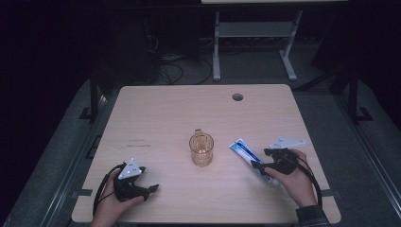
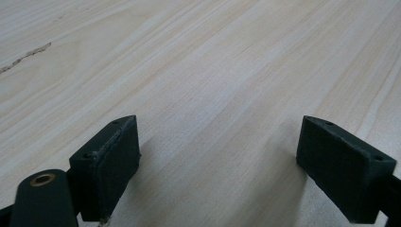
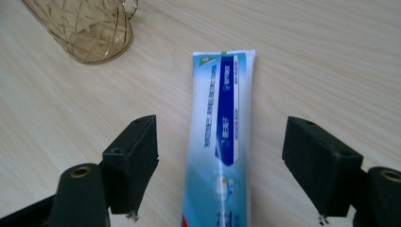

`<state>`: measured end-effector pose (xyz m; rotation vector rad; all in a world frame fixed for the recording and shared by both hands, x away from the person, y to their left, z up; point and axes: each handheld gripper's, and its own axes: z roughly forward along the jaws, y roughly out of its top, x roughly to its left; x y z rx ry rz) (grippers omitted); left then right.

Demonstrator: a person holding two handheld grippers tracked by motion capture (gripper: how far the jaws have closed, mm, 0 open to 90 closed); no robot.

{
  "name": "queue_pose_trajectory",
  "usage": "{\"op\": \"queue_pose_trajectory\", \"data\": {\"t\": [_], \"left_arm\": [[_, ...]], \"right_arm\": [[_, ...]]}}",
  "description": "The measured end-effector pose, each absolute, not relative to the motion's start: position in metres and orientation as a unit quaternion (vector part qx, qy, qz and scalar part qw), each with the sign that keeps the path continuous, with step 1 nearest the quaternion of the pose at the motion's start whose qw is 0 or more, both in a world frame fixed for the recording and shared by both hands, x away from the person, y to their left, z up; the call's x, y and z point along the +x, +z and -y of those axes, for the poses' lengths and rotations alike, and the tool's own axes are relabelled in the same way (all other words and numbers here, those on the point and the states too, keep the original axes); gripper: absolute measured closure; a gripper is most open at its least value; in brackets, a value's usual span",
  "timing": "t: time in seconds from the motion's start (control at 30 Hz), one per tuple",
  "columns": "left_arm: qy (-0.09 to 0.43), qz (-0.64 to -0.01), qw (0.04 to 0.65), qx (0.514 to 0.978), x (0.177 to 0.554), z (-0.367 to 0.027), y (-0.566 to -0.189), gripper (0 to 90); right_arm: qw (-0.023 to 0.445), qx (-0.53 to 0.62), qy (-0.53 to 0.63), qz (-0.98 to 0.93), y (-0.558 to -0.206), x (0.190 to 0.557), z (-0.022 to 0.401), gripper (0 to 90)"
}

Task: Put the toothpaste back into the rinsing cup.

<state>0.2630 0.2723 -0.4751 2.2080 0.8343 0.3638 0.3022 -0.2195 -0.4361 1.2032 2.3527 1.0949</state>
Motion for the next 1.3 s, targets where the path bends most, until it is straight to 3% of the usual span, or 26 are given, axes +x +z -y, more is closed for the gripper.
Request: {"op": "queue_pose_trajectory", "data": {"t": [1.3], "left_arm": [[0.140, -0.325, 0.368, 0.860, 0.263, -0.272, -0.475, 13.4]], "right_arm": [[0.116, 0.406, 0.262, -0.868, -0.457, 0.368, 0.167, 25.4]]}}
